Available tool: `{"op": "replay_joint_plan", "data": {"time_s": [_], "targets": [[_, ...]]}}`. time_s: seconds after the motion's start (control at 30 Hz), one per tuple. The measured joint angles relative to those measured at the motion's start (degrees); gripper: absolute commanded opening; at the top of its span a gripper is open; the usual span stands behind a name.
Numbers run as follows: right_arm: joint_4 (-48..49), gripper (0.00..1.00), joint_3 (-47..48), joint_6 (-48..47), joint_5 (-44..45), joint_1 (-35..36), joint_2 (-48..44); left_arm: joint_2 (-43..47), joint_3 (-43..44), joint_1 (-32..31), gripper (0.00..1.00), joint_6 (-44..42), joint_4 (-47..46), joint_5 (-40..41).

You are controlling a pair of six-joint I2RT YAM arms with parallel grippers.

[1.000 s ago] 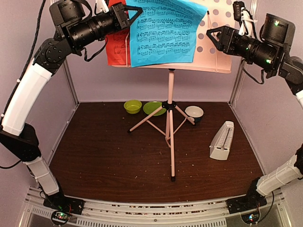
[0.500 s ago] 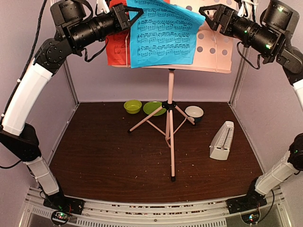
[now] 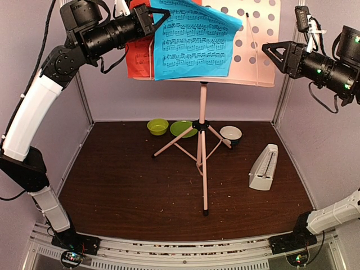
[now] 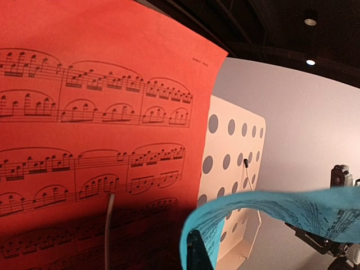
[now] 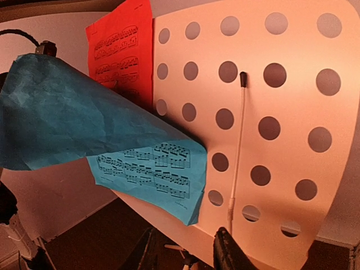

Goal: Set up the instrument practice props

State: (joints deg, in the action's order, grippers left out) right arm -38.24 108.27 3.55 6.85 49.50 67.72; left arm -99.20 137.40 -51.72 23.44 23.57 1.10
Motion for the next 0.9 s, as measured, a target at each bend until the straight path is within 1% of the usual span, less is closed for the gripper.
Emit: {"op": "replay_joint_plan", "data": {"time_s": [0.1,0.2,0.37,0.43,0.63,0.73,0.9], "targets": [[1.2,0.29,0.0,1.7,-3.9,1.7,1.3,-0.2,0.0,0.0,0.0,-0.1,0.0,0.0],[3.5,0.28,0.8,3.0,-6.9,3.7,4.7,-0.4,0.0,0.0,0.0,-0.3,0.0,0.0],[6.7,0.29,8.9,4.4,-8.5,5.7,13.5,-0.5,0.0,0.0,0.0,-0.6,0.0,-0.5],[8.7,0.31,12.7,4.4,-7.2,5.8,16.3,-0.5,0.0,0.0,0.0,-0.6,0.0,-0.9],[14.6,0.46,18.1,3.4,1.8,5.0,18.3,-0.5,-0.7,0.0,0.0,-0.6,-1.2,-1.5],[16.7,0.47,19.6,2.8,6.4,3.7,18.7,-0.5,-1.7,0.0,0.0,-0.6,-2.3,-2.1],[17.1,0.49,23.4,2.3,9.9,1.5,21.5,-0.5,-2.3,0.0,0.0,-0.6,-3.2,-3.0]]}}
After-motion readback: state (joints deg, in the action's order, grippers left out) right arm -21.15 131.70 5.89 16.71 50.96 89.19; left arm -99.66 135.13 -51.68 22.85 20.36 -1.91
